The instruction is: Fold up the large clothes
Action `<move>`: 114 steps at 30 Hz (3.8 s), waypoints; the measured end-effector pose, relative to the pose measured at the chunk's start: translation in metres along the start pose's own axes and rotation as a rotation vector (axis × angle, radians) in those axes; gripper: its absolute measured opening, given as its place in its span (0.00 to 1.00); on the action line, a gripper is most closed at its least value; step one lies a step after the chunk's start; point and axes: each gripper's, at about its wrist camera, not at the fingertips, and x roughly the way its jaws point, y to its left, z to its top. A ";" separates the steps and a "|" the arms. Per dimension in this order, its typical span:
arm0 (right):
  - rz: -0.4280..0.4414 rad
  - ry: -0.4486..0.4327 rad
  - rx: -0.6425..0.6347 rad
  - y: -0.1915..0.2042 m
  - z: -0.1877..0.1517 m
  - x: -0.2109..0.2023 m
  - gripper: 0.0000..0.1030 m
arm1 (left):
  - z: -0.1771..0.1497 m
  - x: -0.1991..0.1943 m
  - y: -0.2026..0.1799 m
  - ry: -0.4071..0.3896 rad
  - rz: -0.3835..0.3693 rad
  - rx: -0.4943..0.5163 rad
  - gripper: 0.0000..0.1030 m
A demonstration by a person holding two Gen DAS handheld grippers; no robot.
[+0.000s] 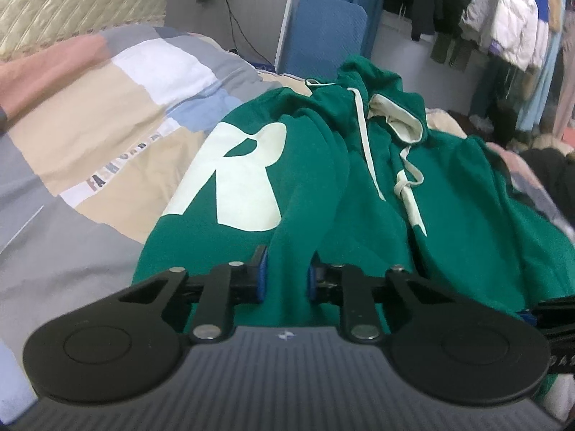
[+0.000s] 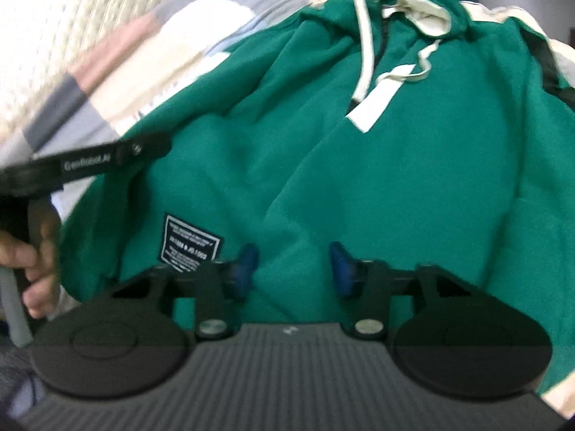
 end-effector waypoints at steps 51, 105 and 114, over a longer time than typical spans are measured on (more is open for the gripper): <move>-0.610 -0.373 0.390 -0.387 0.095 -0.061 0.49 | 0.113 0.087 0.169 0.064 0.557 -0.124 0.54; -0.063 -0.090 0.312 -0.142 0.009 -0.082 0.24 | 0.003 0.008 0.019 0.138 -0.200 -0.257 0.11; 0.067 -0.125 0.401 -0.148 0.002 -0.100 0.22 | 0.009 -0.020 0.064 0.136 -0.205 -0.385 0.10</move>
